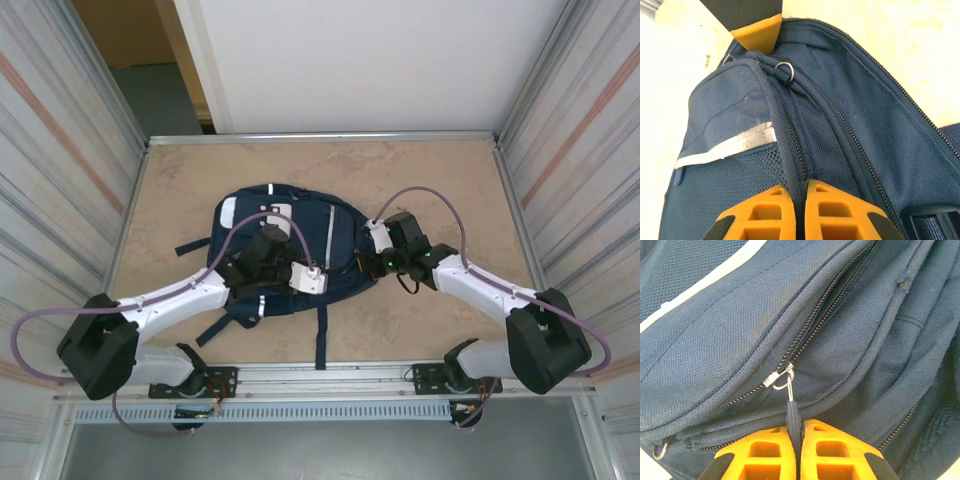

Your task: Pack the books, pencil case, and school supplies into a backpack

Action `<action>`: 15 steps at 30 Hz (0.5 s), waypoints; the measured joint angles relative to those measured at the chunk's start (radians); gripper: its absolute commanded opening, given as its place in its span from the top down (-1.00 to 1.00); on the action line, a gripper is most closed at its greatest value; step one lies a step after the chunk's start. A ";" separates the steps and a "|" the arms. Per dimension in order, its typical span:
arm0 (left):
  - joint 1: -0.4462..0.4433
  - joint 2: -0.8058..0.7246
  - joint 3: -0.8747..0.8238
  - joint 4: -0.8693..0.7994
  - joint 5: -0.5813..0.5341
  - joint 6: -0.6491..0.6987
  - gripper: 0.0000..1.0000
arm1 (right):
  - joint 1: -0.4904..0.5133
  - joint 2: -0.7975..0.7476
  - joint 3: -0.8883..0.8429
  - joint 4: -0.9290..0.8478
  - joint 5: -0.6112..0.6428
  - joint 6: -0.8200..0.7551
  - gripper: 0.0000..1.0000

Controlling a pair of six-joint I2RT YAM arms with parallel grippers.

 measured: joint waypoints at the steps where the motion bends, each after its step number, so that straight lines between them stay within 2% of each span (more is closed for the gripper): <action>1: 0.000 -0.003 -0.011 0.012 -0.004 0.018 0.92 | -0.002 0.002 0.000 0.001 -0.013 0.000 1.00; 5: 0.032 0.000 -0.053 0.081 0.002 0.065 0.88 | -0.002 0.002 0.000 0.006 -0.040 0.000 1.00; 6: 0.059 0.001 -0.065 0.105 0.029 0.066 0.81 | 0.003 0.002 0.000 0.009 -0.041 -0.001 1.00; 8: 0.131 0.000 -0.093 0.154 0.103 0.051 0.45 | 0.031 0.002 0.000 0.021 -0.040 -0.006 1.00; 11: 0.264 0.001 -0.126 0.238 0.177 -0.042 0.41 | 0.092 0.029 0.026 0.027 -0.041 -0.008 1.00; 13: 0.312 0.008 -0.126 0.278 0.166 -0.110 0.31 | 0.133 0.072 0.069 0.028 -0.031 -0.008 1.00; 15: 0.334 0.021 -0.123 0.311 0.128 -0.183 0.30 | 0.172 0.117 0.111 0.034 -0.021 -0.006 1.00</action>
